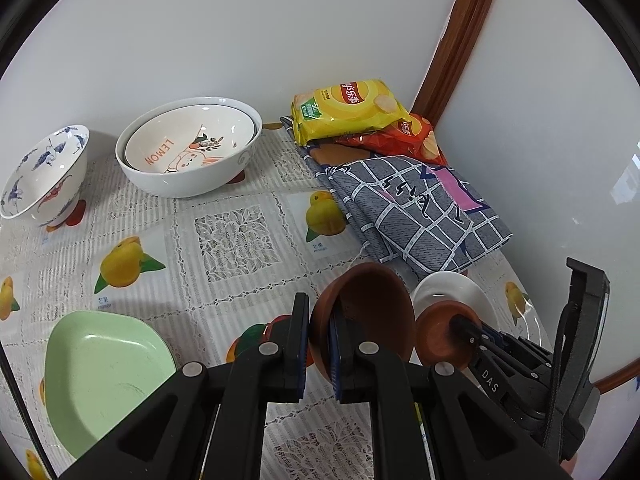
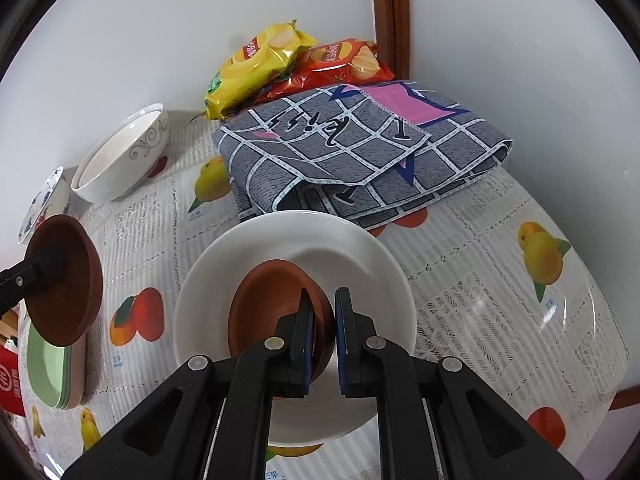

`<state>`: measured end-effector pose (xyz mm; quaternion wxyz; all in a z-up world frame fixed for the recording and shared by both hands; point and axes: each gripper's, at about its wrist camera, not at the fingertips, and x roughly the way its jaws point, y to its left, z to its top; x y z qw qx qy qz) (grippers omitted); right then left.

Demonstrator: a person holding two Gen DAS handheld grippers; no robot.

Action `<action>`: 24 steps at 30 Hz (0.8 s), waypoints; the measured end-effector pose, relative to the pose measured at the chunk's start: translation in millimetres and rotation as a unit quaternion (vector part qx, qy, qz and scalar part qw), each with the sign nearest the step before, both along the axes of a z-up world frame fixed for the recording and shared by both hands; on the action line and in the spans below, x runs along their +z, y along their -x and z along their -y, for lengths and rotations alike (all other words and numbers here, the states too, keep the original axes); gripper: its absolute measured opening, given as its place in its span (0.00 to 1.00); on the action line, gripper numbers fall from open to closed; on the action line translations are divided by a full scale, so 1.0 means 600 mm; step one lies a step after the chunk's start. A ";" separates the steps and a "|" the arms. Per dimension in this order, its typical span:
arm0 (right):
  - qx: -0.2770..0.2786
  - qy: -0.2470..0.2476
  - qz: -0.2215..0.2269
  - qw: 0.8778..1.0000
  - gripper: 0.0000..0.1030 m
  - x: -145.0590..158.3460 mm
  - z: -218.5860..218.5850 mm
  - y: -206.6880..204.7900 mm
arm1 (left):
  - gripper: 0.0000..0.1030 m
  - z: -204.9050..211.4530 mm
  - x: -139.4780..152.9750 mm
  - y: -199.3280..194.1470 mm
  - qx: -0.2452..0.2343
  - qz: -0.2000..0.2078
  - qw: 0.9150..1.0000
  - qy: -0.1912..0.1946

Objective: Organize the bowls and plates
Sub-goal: 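Lower the right tool's brown bowl into the large white bowl while the left tool holds its brown bowl, then open the right tool and withdraw it from the white bowl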

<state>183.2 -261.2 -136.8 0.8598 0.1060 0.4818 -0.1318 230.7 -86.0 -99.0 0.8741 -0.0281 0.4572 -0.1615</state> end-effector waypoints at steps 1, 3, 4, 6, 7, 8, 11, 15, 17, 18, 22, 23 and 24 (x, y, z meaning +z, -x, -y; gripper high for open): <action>0.001 -0.003 -0.002 1.000 0.10 -0.002 0.000 -0.001 | 0.09 0.000 0.000 0.000 0.000 0.000 1.000 -0.001; 0.003 -0.003 -0.004 1.000 0.10 -0.004 -0.002 -0.001 | 0.09 -0.001 0.000 -0.001 0.001 -0.001 1.000 0.000; 0.004 -0.002 -0.005 1.000 0.10 -0.005 -0.005 -0.003 | 0.09 -0.001 0.000 -0.001 0.001 -0.001 1.000 0.000; 0.006 -0.002 -0.007 1.000 0.10 -0.007 -0.008 -0.004 | 0.09 -0.001 0.000 -0.001 0.002 -0.001 1.000 0.000; 0.008 0.000 -0.010 1.000 0.10 -0.008 -0.010 -0.005 | 0.09 -0.001 0.001 0.000 0.001 0.000 1.000 0.000; 0.010 0.006 -0.012 1.000 0.10 -0.010 -0.012 -0.006 | 0.09 -0.002 0.001 -0.001 0.001 0.000 1.000 0.000; 0.011 0.023 -0.016 1.000 0.10 -0.012 -0.014 -0.007 | 0.09 -0.002 0.002 0.000 0.001 0.000 1.000 0.001; 0.006 0.040 -0.028 0.999 0.10 -0.017 -0.008 -0.009 | 0.09 -0.003 0.003 0.000 0.000 -0.002 1.000 0.002; 0.008 0.047 -0.029 0.998 0.10 -0.017 -0.010 -0.010 | 0.09 -0.003 0.003 0.001 -0.001 -0.002 1.000 0.003; 0.008 0.055 -0.030 0.998 0.10 -0.017 -0.012 -0.011 | 0.09 -0.003 0.004 0.001 -0.002 -0.002 1.000 0.003; 0.020 0.088 -0.042 0.995 0.11 -0.023 -0.023 -0.016 | 0.09 -0.003 0.005 0.001 0.000 -0.002 1.000 0.003; 0.021 0.090 -0.043 0.995 0.12 -0.023 -0.025 -0.016 | 0.09 -0.003 0.005 0.001 0.000 -0.001 1.000 0.003; 0.022 0.092 -0.043 0.995 0.12 -0.024 -0.026 -0.016 | 0.09 -0.004 0.006 0.001 0.000 -0.001 1.000 0.003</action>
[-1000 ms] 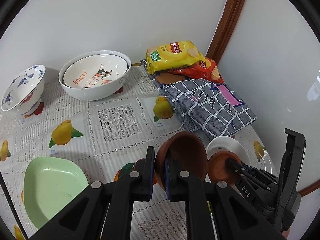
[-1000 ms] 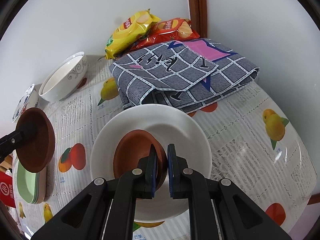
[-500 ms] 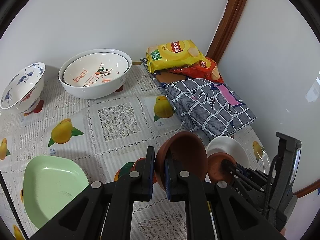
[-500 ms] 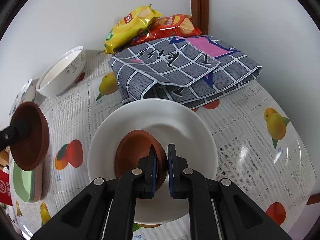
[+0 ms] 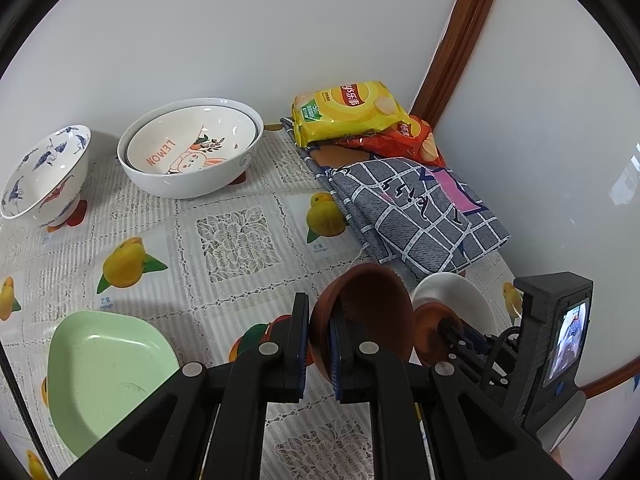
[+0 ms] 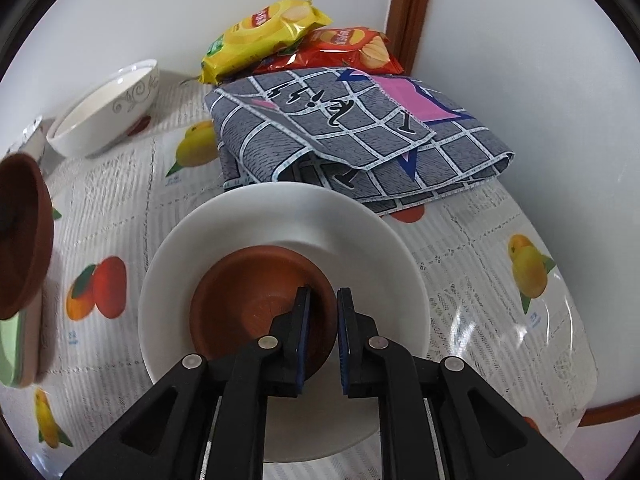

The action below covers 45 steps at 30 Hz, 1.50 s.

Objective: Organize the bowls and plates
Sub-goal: 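Open the right tool and withdraw it from the white bowl, then lower the held brown bowl into the white bowl and open the left tool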

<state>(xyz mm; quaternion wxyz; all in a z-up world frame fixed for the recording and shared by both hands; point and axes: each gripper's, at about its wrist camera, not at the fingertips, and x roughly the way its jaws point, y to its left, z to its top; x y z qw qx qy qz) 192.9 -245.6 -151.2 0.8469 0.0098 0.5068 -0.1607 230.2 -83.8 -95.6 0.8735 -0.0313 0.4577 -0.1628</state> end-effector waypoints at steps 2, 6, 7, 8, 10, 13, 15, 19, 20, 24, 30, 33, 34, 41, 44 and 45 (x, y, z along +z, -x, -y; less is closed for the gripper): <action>0.000 0.002 0.000 1.000 0.12 -0.001 -0.001 0.000 | 0.09 0.000 0.000 0.000 0.001 0.000 1.000 0.000; 0.010 0.014 -0.005 1.000 0.18 -0.004 -0.007 -0.002 | 0.09 0.000 0.000 0.000 0.001 0.000 1.000 0.000; 0.011 0.018 -0.003 1.000 0.18 -0.004 -0.008 -0.003 | 0.09 0.000 0.000 0.000 0.000 0.000 1.000 0.000; 0.010 0.018 -0.002 1.000 0.19 -0.003 -0.008 -0.003 | 0.09 0.000 0.000 0.000 0.001 -0.001 1.000 0.000; 0.010 0.011 -0.003 1.000 0.19 -0.003 -0.005 -0.003 | 0.09 -0.001 0.000 0.000 0.001 0.000 1.000 0.000; 0.014 0.006 0.002 1.000 0.28 0.002 -0.006 -0.001 | 0.09 -0.001 0.000 0.000 0.000 0.000 1.000 0.000; 0.016 0.003 0.007 1.000 0.35 0.007 -0.007 0.002 | 0.09 -0.001 0.000 0.001 0.000 0.001 1.000 0.000; 0.020 0.001 0.023 1.000 0.37 0.021 -0.008 0.011 | 0.09 -0.001 0.001 0.002 -0.002 0.005 1.000 0.002; 0.021 -0.003 0.027 0.999 0.37 0.025 -0.007 0.014 | 0.09 0.001 0.000 0.002 -0.003 0.006 1.000 0.001; 0.019 -0.006 0.050 0.999 0.38 0.048 -0.002 0.038 | 0.09 0.007 -0.003 0.004 -0.008 0.005 1.000 0.002; 0.001 -0.004 0.094 0.996 0.42 0.086 0.042 0.073 | 0.09 0.034 -0.011 0.010 -0.024 0.006 1.000 -0.006; -0.036 -0.019 0.109 0.993 0.42 0.097 0.087 0.087 | 0.09 0.052 -0.015 0.017 -0.035 0.008 0.999 -0.011; -0.047 -0.022 0.112 0.992 0.42 0.099 0.099 0.092 | 0.09 0.059 -0.015 0.019 -0.038 0.009 0.999 -0.012; -0.108 -0.059 0.134 0.983 0.42 0.102 0.175 0.121 | 0.09 0.103 -0.014 0.029 -0.050 0.002 0.999 -0.010; -0.126 -0.070 0.130 0.981 0.42 0.096 0.191 0.125 | 0.09 0.130 -0.016 0.025 -0.052 -0.004 0.999 -0.012; -0.130 -0.075 0.129 0.980 0.42 0.096 0.195 0.127 | 0.09 0.138 -0.017 0.024 -0.052 -0.005 0.999 -0.014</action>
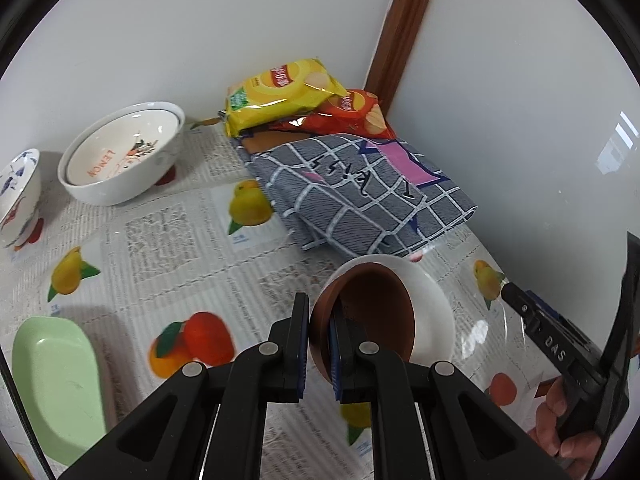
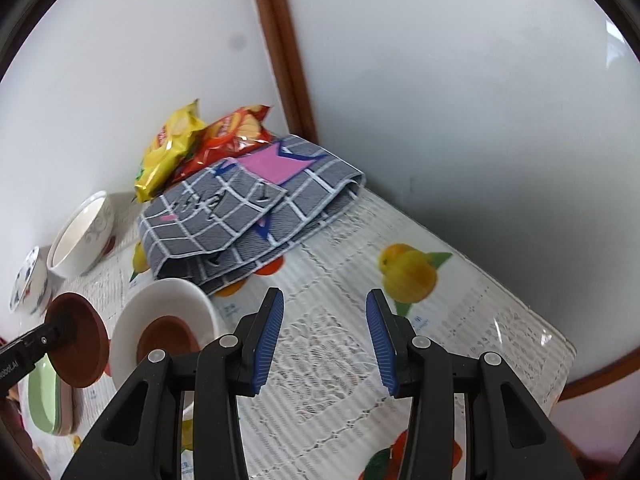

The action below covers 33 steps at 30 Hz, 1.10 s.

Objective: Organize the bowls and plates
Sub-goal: 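Lower the held brown bowl into the white bowl and open the left tool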

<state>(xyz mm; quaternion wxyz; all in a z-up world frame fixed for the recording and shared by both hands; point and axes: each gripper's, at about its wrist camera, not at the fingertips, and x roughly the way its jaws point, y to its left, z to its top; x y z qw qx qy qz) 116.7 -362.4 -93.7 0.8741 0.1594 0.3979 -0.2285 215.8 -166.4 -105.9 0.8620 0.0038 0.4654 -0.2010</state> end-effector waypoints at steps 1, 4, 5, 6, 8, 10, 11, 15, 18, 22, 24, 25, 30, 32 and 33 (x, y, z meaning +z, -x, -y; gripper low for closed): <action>0.000 -0.003 0.002 1.000 0.42 0.000 0.000 0.001 | 0.09 0.008 -0.002 -0.001 0.000 -0.001 1.000 -0.002; 0.003 -0.002 0.010 1.000 0.42 0.006 -0.001 0.008 | 0.09 0.027 -0.010 -0.002 -0.005 -0.003 1.000 -0.004; 0.004 -0.002 0.012 1.000 0.42 0.009 -0.002 0.010 | 0.09 0.032 -0.015 -0.003 -0.006 -0.006 1.000 -0.006; 0.005 -0.002 0.013 1.000 0.42 0.010 -0.002 0.012 | 0.09 0.036 -0.020 -0.004 -0.011 -0.010 1.000 -0.009; 0.005 -0.002 0.014 1.000 0.42 0.012 -0.001 0.012 | 0.09 0.038 -0.027 -0.005 -0.013 -0.012 1.000 -0.008; 0.003 -0.003 0.014 1.000 0.42 0.011 0.001 0.013 | 0.09 0.039 -0.032 -0.009 -0.010 -0.015 1.000 -0.006; 0.003 -0.004 0.013 1.000 0.42 0.010 0.002 0.013 | 0.09 0.040 -0.035 -0.010 -0.008 -0.017 1.000 -0.004; 0.004 -0.003 0.011 1.000 0.42 0.009 0.003 0.015 | 0.09 0.045 -0.047 -0.016 -0.006 -0.032 0.999 0.010; 0.004 -0.006 0.012 1.000 0.42 0.008 0.004 0.017 | 0.09 0.052 -0.055 -0.016 -0.008 -0.037 0.999 0.011; 0.004 -0.007 0.009 1.000 0.42 0.006 0.005 0.017 | 0.09 0.057 -0.061 -0.015 -0.007 -0.041 0.999 0.012; 0.004 -0.006 0.007 1.000 0.42 0.004 0.004 0.017 | 0.09 0.056 -0.062 -0.016 -0.005 -0.042 0.999 0.013; 0.004 -0.005 0.006 1.000 0.42 0.005 0.004 0.018 | 0.09 0.055 -0.062 -0.017 -0.004 -0.043 0.999 0.013; 0.008 -0.003 0.003 1.000 0.42 0.005 -0.002 0.017 | 0.09 0.052 -0.069 -0.023 0.003 -0.053 0.998 0.021; 0.010 -0.001 0.002 1.000 0.42 0.004 -0.004 0.016 | 0.09 0.052 -0.072 -0.024 0.006 -0.056 0.998 0.023; 0.012 0.000 0.001 1.000 0.42 0.004 -0.006 0.015 | 0.09 0.053 -0.073 -0.024 0.005 -0.058 0.998 0.024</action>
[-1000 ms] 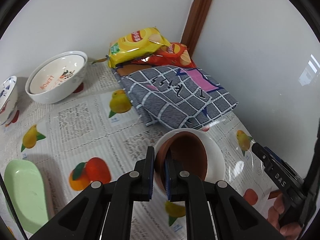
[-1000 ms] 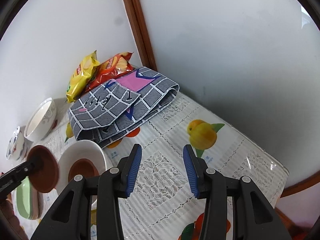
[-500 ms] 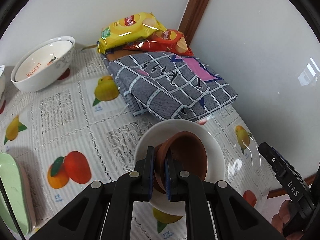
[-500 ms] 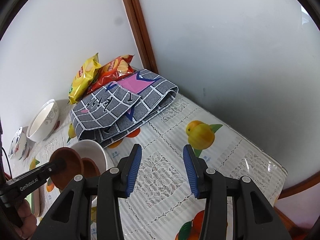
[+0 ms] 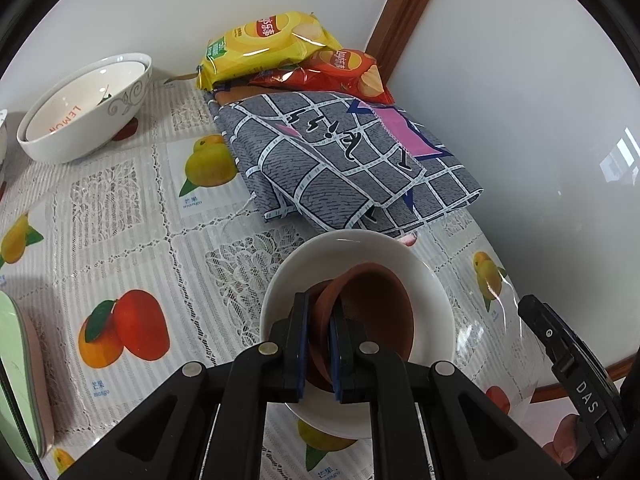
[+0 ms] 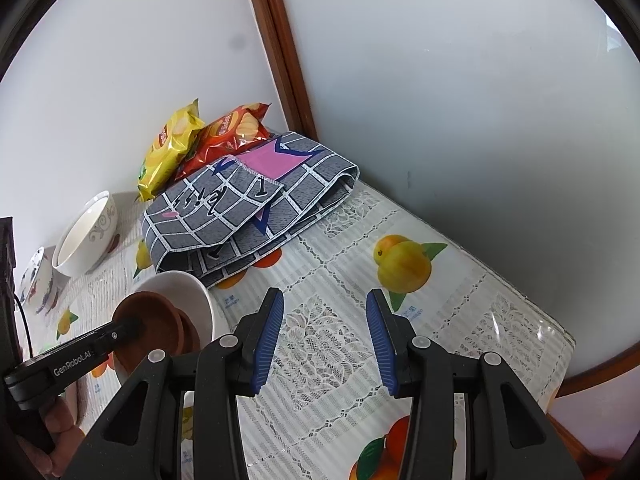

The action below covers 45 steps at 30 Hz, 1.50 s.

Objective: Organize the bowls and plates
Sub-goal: 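Lower the held brown bowl into the white bowl and open the left tool, then close both tools on the rim of the large white bowl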

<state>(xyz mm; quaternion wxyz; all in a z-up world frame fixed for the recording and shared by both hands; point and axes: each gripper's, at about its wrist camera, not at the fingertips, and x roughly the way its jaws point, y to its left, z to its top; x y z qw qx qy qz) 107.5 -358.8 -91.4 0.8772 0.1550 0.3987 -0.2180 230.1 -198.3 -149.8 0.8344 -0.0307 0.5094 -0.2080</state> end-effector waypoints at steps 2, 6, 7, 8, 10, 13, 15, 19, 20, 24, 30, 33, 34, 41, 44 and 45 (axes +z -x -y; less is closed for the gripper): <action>0.003 0.002 -0.002 1.000 0.42 -0.001 -0.003 -0.001 | 0.09 0.001 -0.002 0.000 -0.001 -0.005 1.000 0.004; 0.005 0.007 -0.007 1.000 0.42 -0.002 -0.006 -0.003 | 0.09 -0.002 -0.007 -0.003 0.002 -0.012 1.000 0.009; 0.005 0.007 -0.007 1.000 0.42 -0.002 -0.006 -0.003 | 0.10 -0.003 -0.008 -0.004 0.004 -0.015 1.000 0.012; 0.005 0.007 -0.007 1.000 0.42 -0.003 -0.005 -0.004 | 0.10 -0.004 -0.010 -0.005 0.005 -0.018 1.000 0.014; 0.005 0.007 -0.008 1.000 0.42 -0.003 -0.006 -0.004 | 0.10 -0.006 -0.013 -0.008 0.008 -0.024 1.000 0.018; 0.007 0.009 -0.010 1.000 0.42 -0.005 -0.007 -0.006 | 0.10 -0.008 -0.017 -0.011 0.006 -0.038 0.999 0.031; 0.009 0.011 -0.012 1.000 0.42 -0.006 -0.010 -0.007 | 0.10 -0.008 -0.017 -0.011 0.004 -0.041 0.999 0.029; 0.015 0.015 -0.015 1.000 0.42 -0.009 -0.014 -0.009 | 0.13 -0.010 -0.008 -0.010 0.000 -0.038 0.999 0.023; 0.016 0.014 -0.015 1.000 0.42 -0.010 -0.015 -0.010 | 0.13 -0.010 -0.003 -0.009 0.000 -0.030 0.999 0.018; 0.029 -0.005 -0.015 0.999 0.42 -0.017 -0.019 -0.017 | 0.24 -0.012 0.031 0.004 -0.003 0.018 1.000 -0.011; 0.055 -0.018 -0.023 0.998 0.42 -0.031 -0.040 -0.034 | 0.24 -0.019 0.043 0.003 0.007 0.037 0.998 -0.058; 0.070 -0.027 -0.023 0.997 0.42 -0.035 -0.048 -0.042 | 0.24 -0.020 0.029 -0.005 0.007 0.021 0.997 -0.074; 0.077 -0.032 -0.023 0.996 0.42 -0.037 -0.051 -0.045 | 0.24 -0.022 0.023 -0.008 0.009 0.014 0.997 -0.073; 0.091 -0.036 -0.040 0.994 0.41 -0.056 -0.070 -0.066 | 0.24 -0.018 0.001 -0.012 0.008 0.000 0.996 -0.091; 0.092 -0.036 -0.060 0.993 0.32 -0.071 -0.076 -0.080 | 0.24 -0.013 -0.007 -0.012 0.004 0.001 0.995 -0.100; 0.093 -0.037 -0.064 0.993 0.31 -0.075 -0.077 -0.082 | 0.24 -0.012 -0.010 -0.012 0.004 0.000 0.995 -0.101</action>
